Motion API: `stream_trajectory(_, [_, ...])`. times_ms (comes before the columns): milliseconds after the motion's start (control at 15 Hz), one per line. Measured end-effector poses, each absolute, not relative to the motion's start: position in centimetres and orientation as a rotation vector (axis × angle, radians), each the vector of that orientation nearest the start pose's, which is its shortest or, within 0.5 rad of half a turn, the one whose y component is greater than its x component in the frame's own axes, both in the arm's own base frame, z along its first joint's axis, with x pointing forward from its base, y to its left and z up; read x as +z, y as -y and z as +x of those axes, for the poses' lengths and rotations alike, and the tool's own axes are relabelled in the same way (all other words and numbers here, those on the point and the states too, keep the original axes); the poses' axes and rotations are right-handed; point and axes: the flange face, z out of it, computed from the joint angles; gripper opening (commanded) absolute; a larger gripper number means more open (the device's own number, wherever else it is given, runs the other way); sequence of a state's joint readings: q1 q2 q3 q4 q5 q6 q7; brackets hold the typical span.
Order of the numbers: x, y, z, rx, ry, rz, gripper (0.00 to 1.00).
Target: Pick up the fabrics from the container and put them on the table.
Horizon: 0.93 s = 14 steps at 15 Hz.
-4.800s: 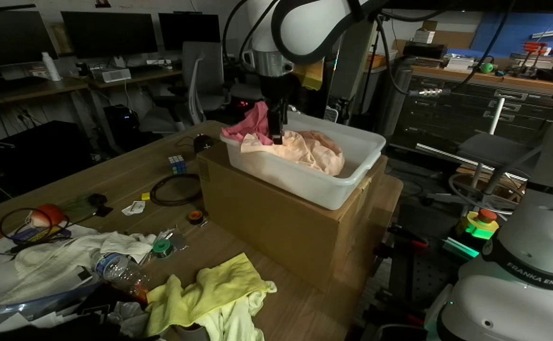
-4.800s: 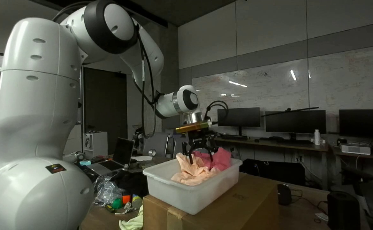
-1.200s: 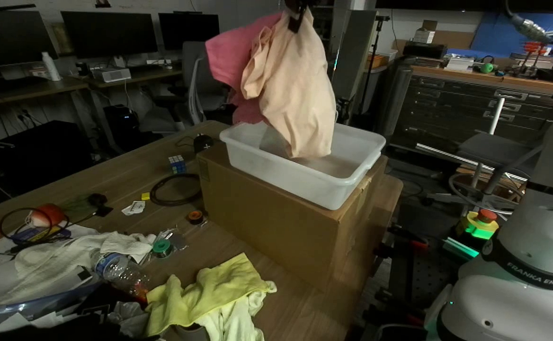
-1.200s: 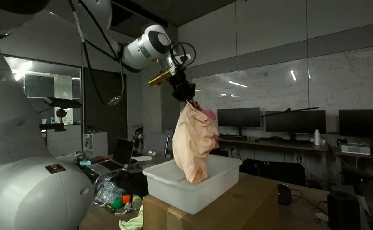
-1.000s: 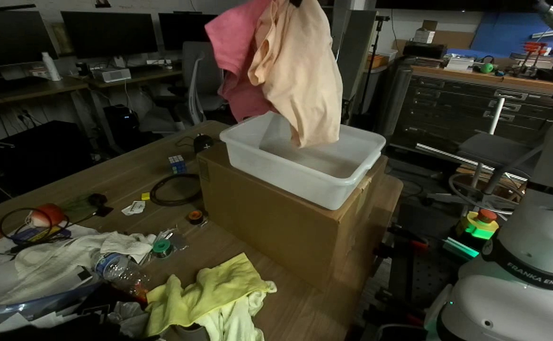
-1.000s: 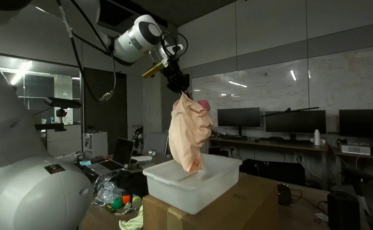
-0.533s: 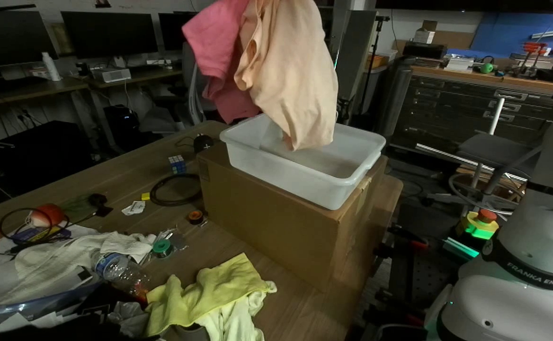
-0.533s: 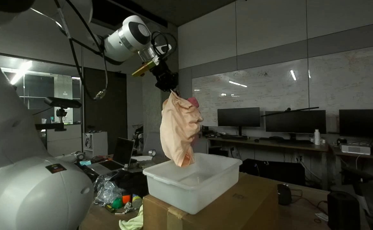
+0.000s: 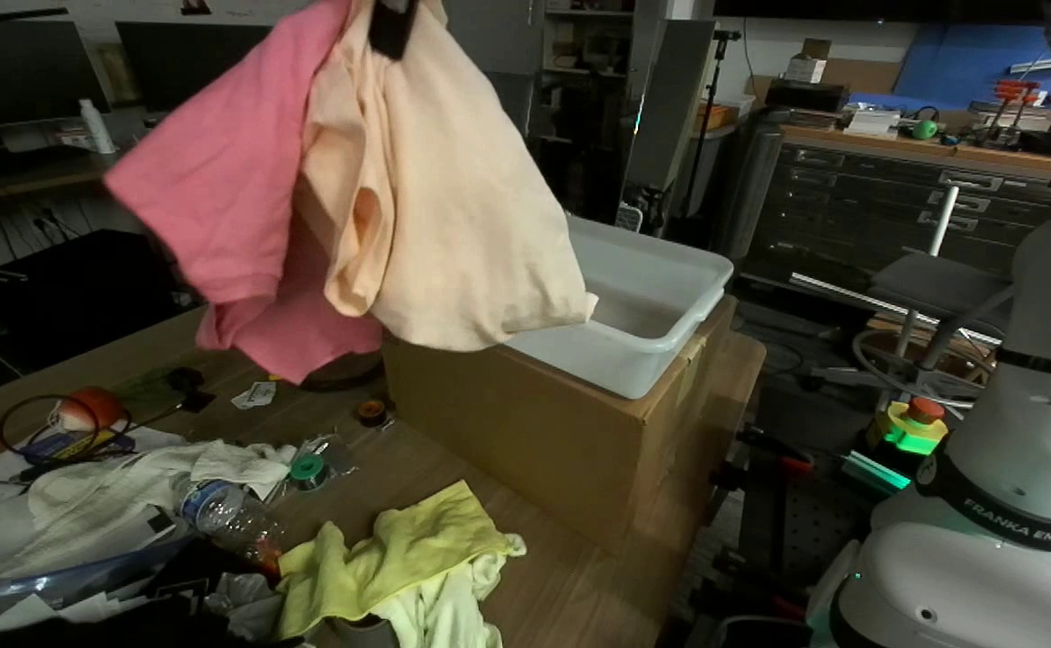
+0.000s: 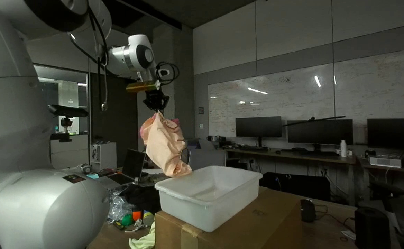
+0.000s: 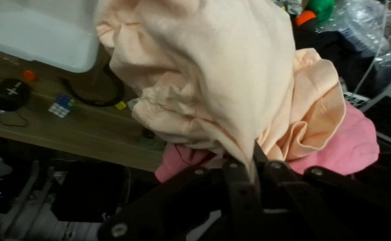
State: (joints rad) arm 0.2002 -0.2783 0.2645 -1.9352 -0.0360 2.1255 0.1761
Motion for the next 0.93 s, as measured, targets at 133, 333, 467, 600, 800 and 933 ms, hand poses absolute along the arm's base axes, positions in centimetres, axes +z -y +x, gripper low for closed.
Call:
stream_trajectory(133, [63.8,-26.4,45.6,-0.649,0.562,-2.905,0.36])
stream_trajectory(333, [62.3,-28.7,46.1,-0.549,0.734,-2.799,0.56])
stream_trajectory(467, [61.6,-29.5,46.2,-0.49,0.831,-2.747,0.72])
stream_trajectory(600, [61.2,-29.7,46.4,-0.448,0.876,-2.734,0.63])
stream_trajectory(800, [60.8,-29.7,46.4,-0.438,0.876,-2.737,0.93])
stream_trajectory(933, [60.7,-29.7,46.4,-0.435,0.877,-2.738,0.99])
